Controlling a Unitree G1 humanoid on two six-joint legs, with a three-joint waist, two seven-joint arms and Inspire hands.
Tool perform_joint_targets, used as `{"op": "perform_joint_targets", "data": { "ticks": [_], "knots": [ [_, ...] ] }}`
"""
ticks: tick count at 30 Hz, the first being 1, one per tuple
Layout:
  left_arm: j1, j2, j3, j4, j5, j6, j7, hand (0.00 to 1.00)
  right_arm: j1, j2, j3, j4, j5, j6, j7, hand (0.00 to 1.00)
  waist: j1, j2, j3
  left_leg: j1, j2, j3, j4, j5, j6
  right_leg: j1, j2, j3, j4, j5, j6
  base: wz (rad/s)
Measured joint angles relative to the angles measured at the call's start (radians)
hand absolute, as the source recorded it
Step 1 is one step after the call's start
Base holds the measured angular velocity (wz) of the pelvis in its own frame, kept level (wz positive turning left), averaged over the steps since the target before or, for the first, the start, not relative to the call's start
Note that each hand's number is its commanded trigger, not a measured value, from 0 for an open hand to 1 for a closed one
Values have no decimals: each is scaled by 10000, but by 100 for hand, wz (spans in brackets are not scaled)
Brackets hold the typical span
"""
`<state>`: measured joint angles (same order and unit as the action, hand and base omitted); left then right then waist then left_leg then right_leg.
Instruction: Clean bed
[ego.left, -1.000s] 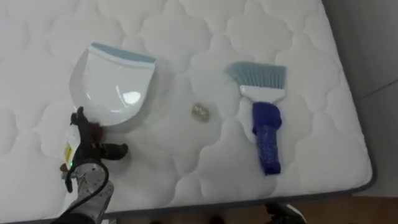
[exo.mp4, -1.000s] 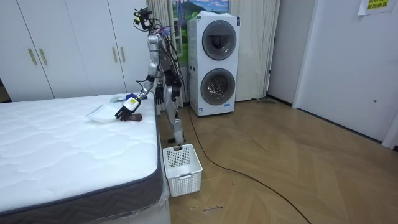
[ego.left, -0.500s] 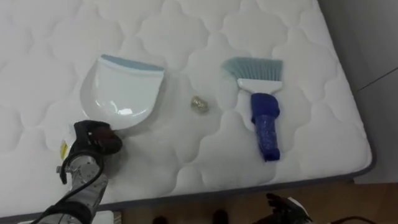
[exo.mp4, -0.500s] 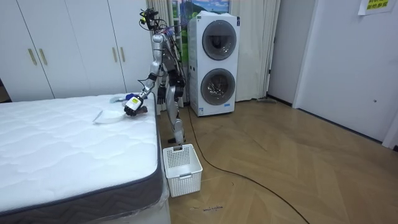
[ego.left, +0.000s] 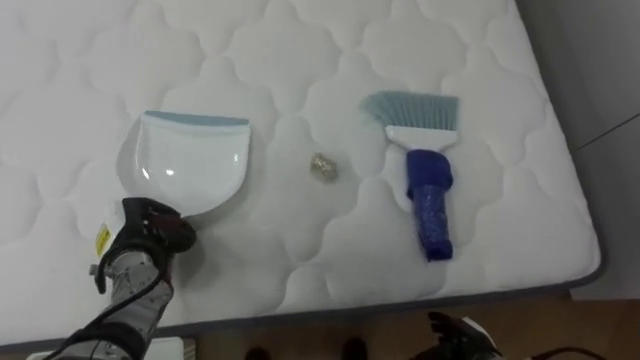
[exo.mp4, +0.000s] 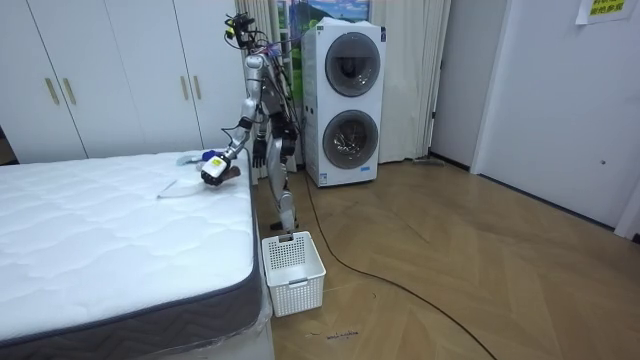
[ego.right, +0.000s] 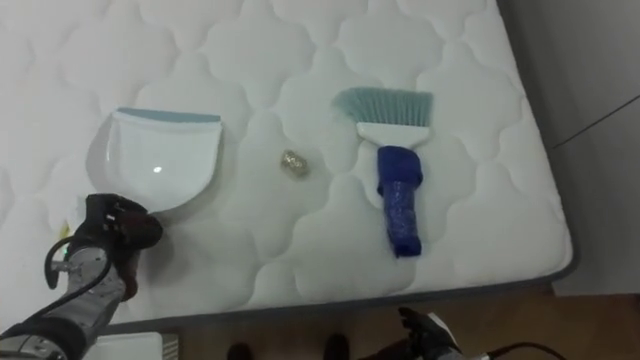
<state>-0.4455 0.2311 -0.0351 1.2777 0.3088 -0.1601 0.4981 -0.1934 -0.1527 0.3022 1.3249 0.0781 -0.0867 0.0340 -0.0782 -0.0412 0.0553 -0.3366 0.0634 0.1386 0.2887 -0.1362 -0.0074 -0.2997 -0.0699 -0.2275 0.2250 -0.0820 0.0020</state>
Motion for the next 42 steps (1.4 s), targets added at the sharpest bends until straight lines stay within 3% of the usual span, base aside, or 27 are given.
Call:
{"op": "perform_joint_targets", "data": {
  "ticks": [5, 10, 17, 19, 22, 25, 37, 38, 39, 42],
  "knots": [
    [-3, 155, -292, -3, 92, 100, 342, 100, -17, -43, 93, 31, 864, 23, -116, 0, -11, 88, 4, -98, 12, 1, 60, -32, 44, -146, -67, -214, 191, -12, -19, 1],
    [28, 264, -329, -10, 1646, 108, 1025, 100, -4, -103, -564, 84, 2520, 49, -321, 0, -4, 247, 17, -502, -56, 19, 340, -27, 93, -705, -253, -189, 825, -181, -41, 0],
    [66, 377, -892, -174, 3087, 61, 1942, 100, -377, -379, -1509, 331, 4667, -23, -317, 0, -21, 440, 45, -719, -77, 59, 568, -46, 136, -975, -353, -173, 1190, -321, -53, 0],
    [78, 632, -1173, -617, 3240, 59, 2181, 100, -626, -533, -2048, 326, 5392, -28, -434, 0, -37, 521, 40, -1015, -80, 67, 789, -72, 164, -1328, -370, -54, 1488, -411, -51, 0],
    [62, 996, -1700, -1076, 3470, -13, 2608, 100, -1027, -824, -2172, 283, 6262, -97, -764, 0, -36, 573, 34, -1292, -90, 164, 932, -74, 172, -1743, -435, 53, 1812, -463, -73, -7],
    [64, 1120, -2073, -1089, 3528, -117, 2906, 100, -1261, -1029, -2381, 233, 7215, -268, -1025, 0, -78, 616, 52, -1313, -97, 227, 1024, -80, 180, -1802, -497, 64, 1972, -533, -90, -3],
    [64, 1471, -3044, -923, 3318, -582, 3718, 100, -1593, -1267, -2946, -822, 10717, -687, -2315, 0, -258, 605, 85, -1838, -93, 545, 1207, -105, 222, -2609, -580, 376, 2457, -625, -107, -5],
    [60, 1522, -3044, -925, 3322, -609, 3727, 100, -1608, -1269, -3022, -929, 10833, -687, -2416, 0, -285, 587, 92, -1893, -97, 556, 1214, -104, 223, -2678, -599, 397, 2489, -627, -109, 0],
    [46, 1674, -3045, -958, 3319, -657, 3779, 100, -1676, -1271, -3291, -1190, 11010, -686, -2654, 0, -301, 470, 158, -1970, -119, 667, 1269, -103, 225, -2871, -659, 497, 2675, -678, -116, -10],
    [47, 1835, -3153, -1098, 3312, -677, 4060, 100, -1789, -1471, -3475, -1888, 11166, -897, -3410, 0, -436, 408, 175, -2286, -120, 893, 1608, -154, 306, -3208, -694, 637, 2986, -789, -61, -1]
  ]
}}
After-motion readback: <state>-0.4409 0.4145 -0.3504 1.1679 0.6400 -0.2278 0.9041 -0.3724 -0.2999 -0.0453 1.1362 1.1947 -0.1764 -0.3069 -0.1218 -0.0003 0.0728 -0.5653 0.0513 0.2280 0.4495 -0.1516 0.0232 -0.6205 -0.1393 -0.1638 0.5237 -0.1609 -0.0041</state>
